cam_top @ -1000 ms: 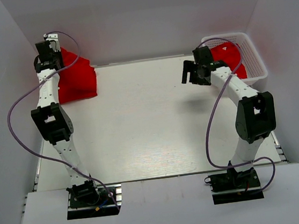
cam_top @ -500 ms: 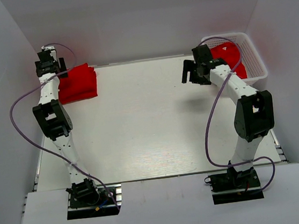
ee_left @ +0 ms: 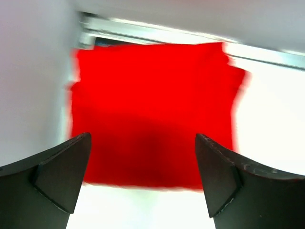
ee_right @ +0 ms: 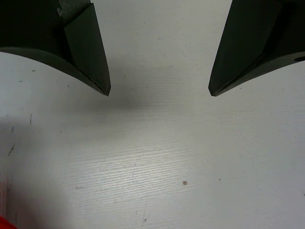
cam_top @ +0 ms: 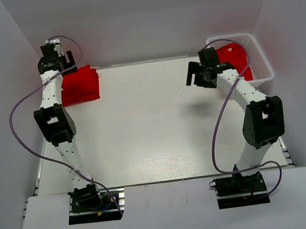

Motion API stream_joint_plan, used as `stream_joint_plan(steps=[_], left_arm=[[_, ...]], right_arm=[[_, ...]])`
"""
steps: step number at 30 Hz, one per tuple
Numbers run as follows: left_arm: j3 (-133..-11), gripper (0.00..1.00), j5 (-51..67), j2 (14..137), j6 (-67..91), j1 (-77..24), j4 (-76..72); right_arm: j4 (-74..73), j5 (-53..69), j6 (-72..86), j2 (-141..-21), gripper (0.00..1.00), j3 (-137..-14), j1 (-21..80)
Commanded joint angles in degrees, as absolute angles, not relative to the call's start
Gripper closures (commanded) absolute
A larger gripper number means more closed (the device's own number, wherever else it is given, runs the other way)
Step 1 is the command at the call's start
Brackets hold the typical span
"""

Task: Fold and stack the t-shirts
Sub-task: Put the neatly folded tshirt into the corner of the board with the left arm

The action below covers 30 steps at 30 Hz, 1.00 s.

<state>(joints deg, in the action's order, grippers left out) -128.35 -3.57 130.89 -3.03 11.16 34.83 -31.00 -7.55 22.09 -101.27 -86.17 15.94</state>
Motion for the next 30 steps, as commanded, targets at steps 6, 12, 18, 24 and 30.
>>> stream_joint_plan(steps=[6,12,18,24,30], left_arm=[[-102.6,0.0,3.7,108.8,10.2,-7.9,34.4],[-77.0,0.0,-0.1,93.6,20.6,-19.7,28.1],[-72.7,0.0,-7.5,90.2,23.9,-26.7,29.4],[-74.7,0.0,-11.6,91.3,23.9,-29.4,31.5],[-77.3,0.0,-12.1,93.2,22.8,-31.0,33.2]], right_arm=[[-22.5,-6.1,24.7,-89.1,0.1,-74.4,15.5],[-17.9,-2.4,26.0,-79.6,0.1,-60.3,15.4],[-11.6,3.3,28.2,-74.6,0.1,-52.3,15.4],[-13.9,1.1,26.8,-75.1,0.1,-54.1,15.5],[-10.7,2.8,25.8,-75.1,0.1,-53.0,15.5]])
